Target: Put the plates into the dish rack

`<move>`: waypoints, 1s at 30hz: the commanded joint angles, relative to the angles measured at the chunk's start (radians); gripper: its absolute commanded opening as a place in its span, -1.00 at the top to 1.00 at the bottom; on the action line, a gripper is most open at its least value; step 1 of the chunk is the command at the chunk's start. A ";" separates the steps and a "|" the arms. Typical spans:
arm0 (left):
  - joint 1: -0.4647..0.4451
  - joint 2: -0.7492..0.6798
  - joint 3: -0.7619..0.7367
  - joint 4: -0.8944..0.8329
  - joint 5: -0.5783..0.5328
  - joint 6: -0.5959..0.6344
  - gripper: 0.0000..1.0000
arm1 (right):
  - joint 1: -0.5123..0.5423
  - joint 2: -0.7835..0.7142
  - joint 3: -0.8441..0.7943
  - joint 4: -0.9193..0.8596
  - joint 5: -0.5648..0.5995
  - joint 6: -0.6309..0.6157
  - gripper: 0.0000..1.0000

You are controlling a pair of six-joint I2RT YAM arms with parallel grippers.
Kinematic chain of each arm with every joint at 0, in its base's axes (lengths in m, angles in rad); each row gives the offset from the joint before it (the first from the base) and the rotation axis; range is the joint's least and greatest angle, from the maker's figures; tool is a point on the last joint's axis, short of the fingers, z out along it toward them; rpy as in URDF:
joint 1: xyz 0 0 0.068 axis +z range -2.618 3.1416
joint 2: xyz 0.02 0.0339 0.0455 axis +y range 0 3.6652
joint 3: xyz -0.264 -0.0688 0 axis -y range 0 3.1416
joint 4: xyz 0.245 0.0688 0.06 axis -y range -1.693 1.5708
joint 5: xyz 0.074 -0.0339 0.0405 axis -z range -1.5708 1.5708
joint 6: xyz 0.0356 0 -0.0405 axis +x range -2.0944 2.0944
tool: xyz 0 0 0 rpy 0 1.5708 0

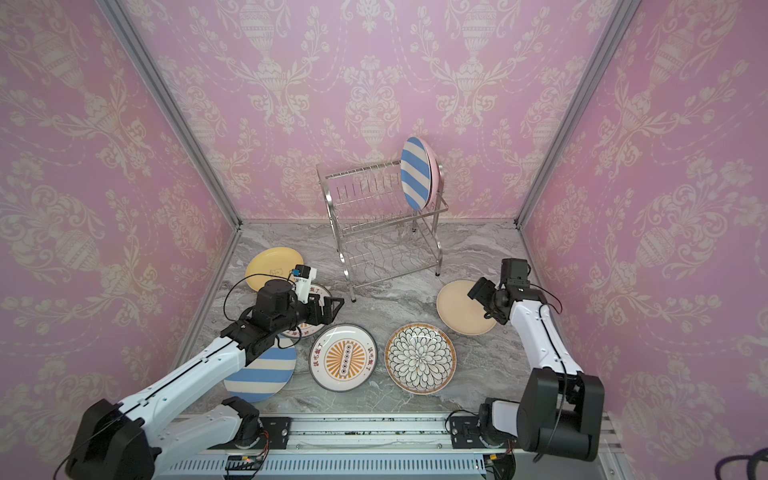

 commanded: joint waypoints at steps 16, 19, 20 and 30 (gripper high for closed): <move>0.010 0.081 0.037 0.066 0.078 0.050 -0.99 | -0.163 -0.108 -0.279 0.125 -0.047 0.070 -0.51; 0.011 0.088 0.043 0.064 0.083 0.047 -0.99 | -0.171 -0.104 -0.335 0.226 -0.088 0.095 -0.37; 0.011 0.087 0.044 0.065 0.084 0.045 -0.99 | -0.173 -0.102 -0.347 0.251 -0.094 0.102 -0.30; 0.014 0.067 0.035 0.058 0.077 0.037 -0.99 | -0.176 0.003 -0.345 0.335 -0.120 0.102 0.12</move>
